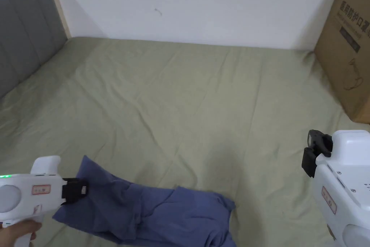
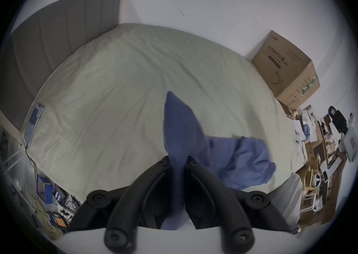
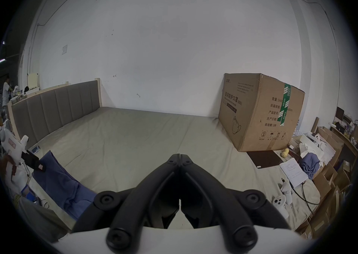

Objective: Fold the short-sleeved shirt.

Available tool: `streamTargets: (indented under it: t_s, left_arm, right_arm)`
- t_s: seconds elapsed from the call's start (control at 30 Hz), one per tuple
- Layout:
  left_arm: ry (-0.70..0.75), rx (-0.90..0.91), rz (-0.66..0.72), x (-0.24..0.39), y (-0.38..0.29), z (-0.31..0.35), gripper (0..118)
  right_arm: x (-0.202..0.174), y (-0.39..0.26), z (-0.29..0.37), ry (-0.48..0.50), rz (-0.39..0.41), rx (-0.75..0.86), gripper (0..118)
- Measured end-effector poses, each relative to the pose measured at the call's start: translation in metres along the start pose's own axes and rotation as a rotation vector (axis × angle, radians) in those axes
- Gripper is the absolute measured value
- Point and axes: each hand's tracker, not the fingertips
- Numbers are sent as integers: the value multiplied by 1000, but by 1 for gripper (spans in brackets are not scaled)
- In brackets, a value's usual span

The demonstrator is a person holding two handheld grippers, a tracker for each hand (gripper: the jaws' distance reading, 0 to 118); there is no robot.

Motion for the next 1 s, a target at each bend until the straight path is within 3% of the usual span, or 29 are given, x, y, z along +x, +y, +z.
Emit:
streamTargets:
  t_s: [0.23, 0.47, 0.67, 0.83, 0.87, 1.0]
  left_arm:
    - [-130, -53, -110, 130, 11, -11, 10]
    - [-162, -208, -273, 218, -16, -85, 10]
    - [-86, -339, -292, 255, -59, -157, 10]
    - [-34, -306, -286, 261, -70, -163, 14]
    - [-52, -296, -280, 260, -67, -158, 19]
    - [-237, -270, -149, 252, -53, -128, 88]
  right_arm:
    - [6, -1, 4, -4, -9, 5, 0]
    - [18, -6, 12, -23, -14, 5, 0]
    - [30, -13, 17, -48, -20, -11, 0]
    - [37, -17, 20, -65, -21, -20, 0]
    - [38, -17, 20, -66, -24, -21, 0]
    - [38, -16, 19, -70, -30, -19, 0]
